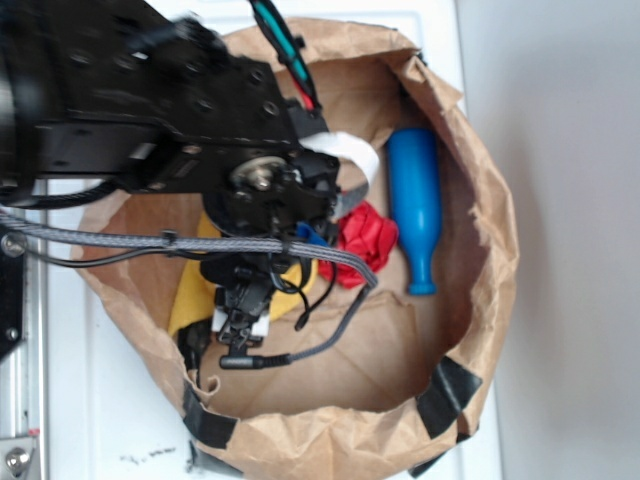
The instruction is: Grab the yellow cloth.
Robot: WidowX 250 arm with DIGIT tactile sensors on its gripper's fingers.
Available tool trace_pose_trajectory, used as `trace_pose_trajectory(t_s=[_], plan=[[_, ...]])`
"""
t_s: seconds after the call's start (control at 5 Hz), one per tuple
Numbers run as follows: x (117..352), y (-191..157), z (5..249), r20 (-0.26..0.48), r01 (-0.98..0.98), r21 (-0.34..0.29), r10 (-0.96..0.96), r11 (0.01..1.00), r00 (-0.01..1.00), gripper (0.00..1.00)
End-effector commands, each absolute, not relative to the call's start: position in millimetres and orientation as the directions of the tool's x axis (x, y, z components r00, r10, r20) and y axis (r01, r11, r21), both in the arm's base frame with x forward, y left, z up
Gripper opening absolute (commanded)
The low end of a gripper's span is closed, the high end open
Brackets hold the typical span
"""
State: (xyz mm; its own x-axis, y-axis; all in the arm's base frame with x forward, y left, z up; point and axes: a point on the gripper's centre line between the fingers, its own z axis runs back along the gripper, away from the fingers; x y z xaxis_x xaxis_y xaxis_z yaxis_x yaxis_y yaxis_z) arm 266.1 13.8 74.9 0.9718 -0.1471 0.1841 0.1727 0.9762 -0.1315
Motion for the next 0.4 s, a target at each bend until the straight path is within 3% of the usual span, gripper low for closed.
trace_pose_trajectory(t_s=[0.0,0.2], plan=[[279.9,8.9,49.6,0.156,0.197,-0.081,-0.182,0.977,0.971,1.0],[274.3,4.8,36.1,0.13,0.227,-0.043,-0.22,0.973,0.967,1.0]])
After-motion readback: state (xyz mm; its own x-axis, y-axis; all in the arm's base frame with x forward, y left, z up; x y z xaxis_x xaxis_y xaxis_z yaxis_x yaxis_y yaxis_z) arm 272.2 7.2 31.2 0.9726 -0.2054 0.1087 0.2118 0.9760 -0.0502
